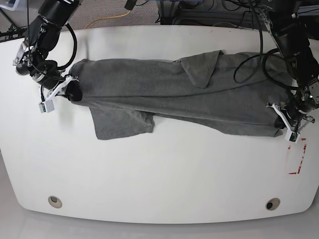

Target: Fold the T-shirt properly

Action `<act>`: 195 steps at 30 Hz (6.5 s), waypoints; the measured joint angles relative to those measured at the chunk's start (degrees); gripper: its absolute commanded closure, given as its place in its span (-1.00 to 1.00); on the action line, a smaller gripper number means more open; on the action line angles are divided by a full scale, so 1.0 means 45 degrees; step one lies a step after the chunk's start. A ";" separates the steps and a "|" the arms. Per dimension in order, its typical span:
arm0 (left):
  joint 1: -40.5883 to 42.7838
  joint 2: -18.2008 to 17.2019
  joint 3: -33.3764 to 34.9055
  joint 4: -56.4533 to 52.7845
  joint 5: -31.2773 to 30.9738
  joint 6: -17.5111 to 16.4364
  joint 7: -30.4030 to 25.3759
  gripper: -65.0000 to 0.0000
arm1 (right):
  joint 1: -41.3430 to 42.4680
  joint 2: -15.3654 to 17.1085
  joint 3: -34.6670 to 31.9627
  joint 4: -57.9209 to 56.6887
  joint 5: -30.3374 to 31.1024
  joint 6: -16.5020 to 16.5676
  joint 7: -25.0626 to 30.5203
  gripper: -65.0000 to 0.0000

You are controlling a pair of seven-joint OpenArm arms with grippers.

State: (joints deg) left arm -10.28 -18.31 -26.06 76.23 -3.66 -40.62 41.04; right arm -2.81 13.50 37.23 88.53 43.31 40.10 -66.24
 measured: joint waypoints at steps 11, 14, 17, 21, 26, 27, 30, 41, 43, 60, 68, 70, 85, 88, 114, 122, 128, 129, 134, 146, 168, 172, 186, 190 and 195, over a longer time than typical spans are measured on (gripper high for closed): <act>0.0044 0.0520 -0.0010 0.2754 0.0155 0.0015 0.1078 1.00 | 0.2293 0.0801 -0.1831 0.0622 -0.0175 -0.0029 -0.0039 1.00; -0.0287 0.0510 -0.0034 0.3653 0.0185 0.0015 0.1647 1.00 | 0.3366 0.1103 -0.2584 0.0466 -0.0593 -0.0015 -0.0073 1.00; -0.0942 0.0466 -0.0044 0.4279 0.0155 0.0019 0.2297 1.00 | 0.4794 0.1389 -0.3361 0.0087 -0.1190 0.0000 -0.0097 1.00; -0.1792 0.0423 -0.0219 0.4881 0.0000 0.0015 0.2686 1.00 | 0.6688 0.1671 -0.4367 -0.0641 -0.2045 -0.0005 -0.0039 1.00; -0.2686 0.0359 -0.0607 0.5323 0.0117 0.0015 0.2997 1.00 | 0.8820 0.1817 -0.5450 -0.1753 -0.2691 0.0039 -0.0024 1.00; -0.3021 0.0359 -0.0651 0.5323 0.0102 0.0015 0.3288 1.00 | 0.9292 0.1889 -0.5707 -0.1943 -0.2744 0.0053 -0.0005 1.00; -0.3954 0.0160 -0.0889 0.5328 -0.0107 0.0000 0.4036 1.00 | 1.0511 0.1991 -0.6343 -0.2302 -0.3215 0.0044 0.0005 1.00; -0.7121 -0.0690 -0.1030 0.5391 -0.0209 -0.0010 0.4425 1.00 | 1.4163 0.2278 -0.8223 -0.2317 -0.4027 0.0092 -0.0078 1.00; -0.7684 -0.0743 -0.1005 0.5382 -0.0238 0.0000 0.4352 1.00 | 1.4698 0.2453 -0.8388 -0.2293 -0.3939 0.0097 -0.0102 1.00; -0.7698 -0.1001 -0.0087 0.5406 -0.0340 -0.0005 0.4367 1.00 | 1.4872 0.3366 -0.8806 -0.1467 -0.3818 0.0107 -0.0763 1.00; -0.7150 -0.1059 -0.0087 0.5464 -0.0418 0.0005 0.4177 1.00 | 1.3469 0.3531 -0.8587 -0.0306 -0.3886 0.0102 -0.0767 1.00; -0.6455 -0.1083 -0.0097 0.5605 -0.0413 0.0010 0.4245 1.00 | 1.2871 0.3521 -0.8417 -0.0024 -0.3852 0.0107 -0.0918 1.00; -0.0403 0.0670 -0.1224 0.7310 -0.0087 0.0015 0.4469 1.00 | 0.5892 0.2346 -0.4779 0.1938 -0.3827 0.0131 -0.1010 1.00; 0.0554 0.0971 -0.1200 0.7529 -0.0194 0.0000 0.4357 1.00 | 0.4760 0.2113 -0.4537 0.2356 -0.4129 0.0034 -0.1263 1.00; 0.7232 0.2283 -0.3968 0.8238 -0.0442 0.0000 0.4163 1.00 | -0.2463 0.0806 -0.2531 0.4668 -0.3871 0.0102 -0.0685 1.00; 0.8602 0.2550 -0.4566 0.8184 0.0049 0.0049 0.4201 1.00 | -0.3934 0.0753 -0.1855 0.4673 -0.4007 0.0097 -0.0763 1.00; 0.8733 0.2579 -0.4673 0.8165 0.0083 0.0058 0.4318 1.00 | -0.4167 0.0835 -0.1773 0.4673 -0.4391 -0.0005 -0.0767 1.00; 0.8772 0.2574 -0.4673 0.8165 0.0049 0.0053 0.4265 1.00 | -0.4163 0.0797 -0.1773 0.4673 -0.4386 -0.0005 -0.0758 1.00; 0.8888 0.2545 -0.4877 0.8165 0.0000 0.0058 0.4221 1.00 | -0.4206 0.0665 -0.1763 0.4673 -0.4342 -0.0005 -0.0758 1.00; 0.8689 0.2565 -0.4677 0.8170 0.0117 0.0058 0.4328 1.00 | -0.4221 0.0593 -0.1729 0.4673 -0.4342 -0.0005 -0.0767 0.02; 0.7101 0.2608 -0.2725 0.8165 0.0019 0.0058 0.4328 0.00 | -0.2647 -0.0034 0.1311 0.4983 -0.4357 -0.0010 -0.0957 -0.63; 0.6509 0.2846 -0.2720 0.8160 0.0102 0.0058 0.4313 0.00 | -0.1763 -0.0505 0.0612 0.4979 -0.4580 -0.0049 -0.0962 -0.63; 0.5532 0.2909 -0.2307 0.6387 0.0131 0.0068 0.4313 0.00 | 0.2030 -0.0986 -0.2676 0.2307 -0.5372 -0.0005 -0.0879 0.15; 0.5178 0.2307 -0.1817 0.5183 0.0262 0.0078 0.4376 0.00 | 0.2890 -0.0937 -0.3356 0.0850 -0.6149 -0.0049 -0.0223 0.15; 0.4031 0.1826 -0.1496 0.3706 0.0097 0.0068 0.4216 0.00 | 0.3483 -0.1059 -0.4036 -0.1025 -0.6853 0.0000 0.0986 0.15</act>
State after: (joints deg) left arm 7.86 -10.09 -32.80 92.90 -3.22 -40.32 60.01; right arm 12.86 8.73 19.07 83.92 12.47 40.10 -61.80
